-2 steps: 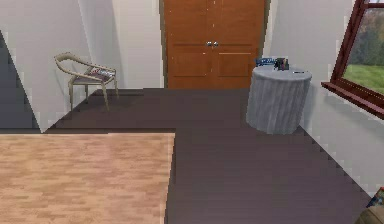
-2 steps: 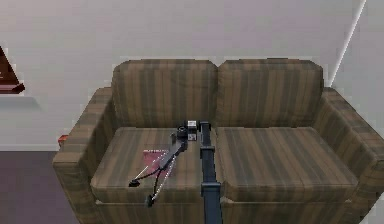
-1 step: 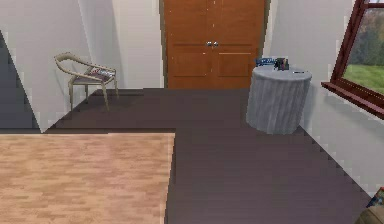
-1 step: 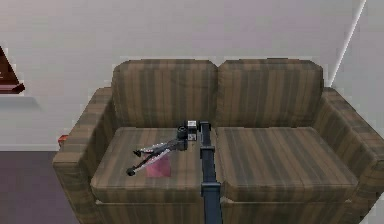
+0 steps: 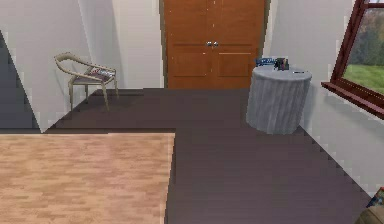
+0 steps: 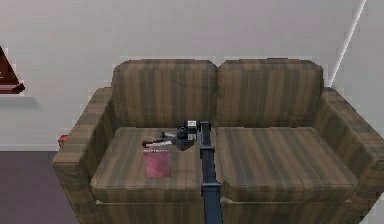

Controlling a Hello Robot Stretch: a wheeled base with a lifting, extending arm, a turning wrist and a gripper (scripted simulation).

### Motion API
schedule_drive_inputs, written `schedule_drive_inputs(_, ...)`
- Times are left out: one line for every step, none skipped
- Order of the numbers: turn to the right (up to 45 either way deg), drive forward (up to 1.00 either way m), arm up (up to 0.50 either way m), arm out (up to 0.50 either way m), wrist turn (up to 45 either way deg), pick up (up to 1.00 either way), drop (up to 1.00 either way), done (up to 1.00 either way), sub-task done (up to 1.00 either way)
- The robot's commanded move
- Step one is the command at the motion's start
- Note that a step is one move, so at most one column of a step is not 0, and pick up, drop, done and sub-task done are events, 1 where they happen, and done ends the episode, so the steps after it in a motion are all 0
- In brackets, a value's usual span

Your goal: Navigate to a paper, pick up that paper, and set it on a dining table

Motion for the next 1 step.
schedule_drive_inputs(0.0, 0.00, 0.00, 0.00, 18.0, 0.00, 0.00, 0.00, 0.00)
